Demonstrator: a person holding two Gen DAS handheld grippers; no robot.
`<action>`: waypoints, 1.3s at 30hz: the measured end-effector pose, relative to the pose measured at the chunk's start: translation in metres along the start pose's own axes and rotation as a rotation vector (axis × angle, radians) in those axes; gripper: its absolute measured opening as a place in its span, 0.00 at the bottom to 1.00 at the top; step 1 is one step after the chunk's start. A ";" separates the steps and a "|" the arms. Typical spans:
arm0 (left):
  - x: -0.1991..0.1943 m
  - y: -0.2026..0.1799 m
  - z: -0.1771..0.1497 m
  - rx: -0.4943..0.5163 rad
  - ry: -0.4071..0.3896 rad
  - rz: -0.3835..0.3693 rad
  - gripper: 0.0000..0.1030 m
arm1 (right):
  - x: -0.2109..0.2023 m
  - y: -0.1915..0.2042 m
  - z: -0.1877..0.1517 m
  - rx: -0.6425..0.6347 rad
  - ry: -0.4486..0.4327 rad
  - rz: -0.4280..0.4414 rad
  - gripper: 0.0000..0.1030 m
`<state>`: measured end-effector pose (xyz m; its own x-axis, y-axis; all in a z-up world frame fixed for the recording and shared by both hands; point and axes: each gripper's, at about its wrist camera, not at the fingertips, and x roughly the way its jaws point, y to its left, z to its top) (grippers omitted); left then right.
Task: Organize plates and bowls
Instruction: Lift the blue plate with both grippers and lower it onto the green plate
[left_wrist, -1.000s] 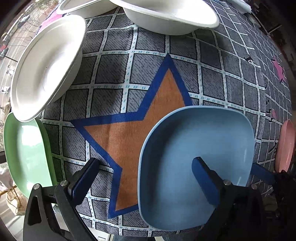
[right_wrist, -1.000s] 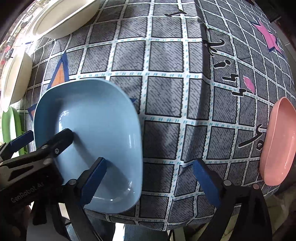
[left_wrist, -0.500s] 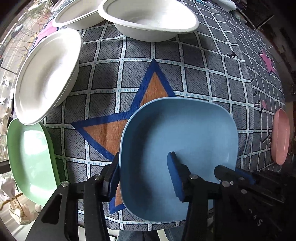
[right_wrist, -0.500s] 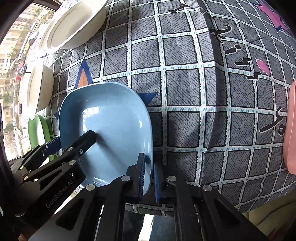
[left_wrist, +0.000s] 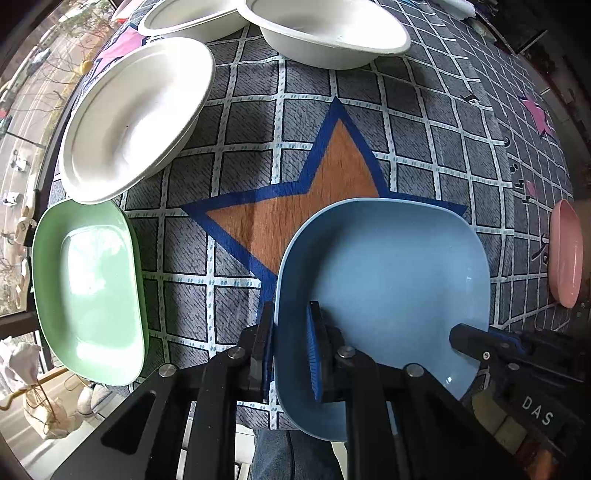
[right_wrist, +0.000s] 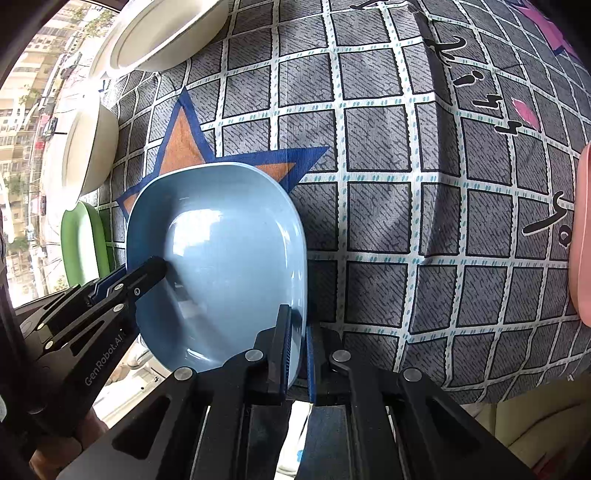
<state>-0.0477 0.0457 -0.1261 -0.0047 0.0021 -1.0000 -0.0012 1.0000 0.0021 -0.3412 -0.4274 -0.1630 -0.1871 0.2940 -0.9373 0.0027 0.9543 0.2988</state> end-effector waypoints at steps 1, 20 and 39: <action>-0.002 0.003 -0.004 -0.004 -0.002 -0.003 0.17 | -0.001 0.000 -0.002 0.001 0.001 0.006 0.09; -0.084 0.125 -0.060 -0.117 -0.084 0.011 0.17 | -0.058 0.097 -0.018 -0.159 -0.017 0.044 0.09; -0.040 0.206 -0.017 -0.041 -0.006 0.114 0.17 | 0.016 0.213 0.001 -0.100 0.076 0.128 0.09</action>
<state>-0.0643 0.2514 -0.0856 -0.0009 0.1154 -0.9933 -0.0424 0.9924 0.1154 -0.3424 -0.2193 -0.1151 -0.2656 0.4039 -0.8754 -0.0662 0.8982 0.4346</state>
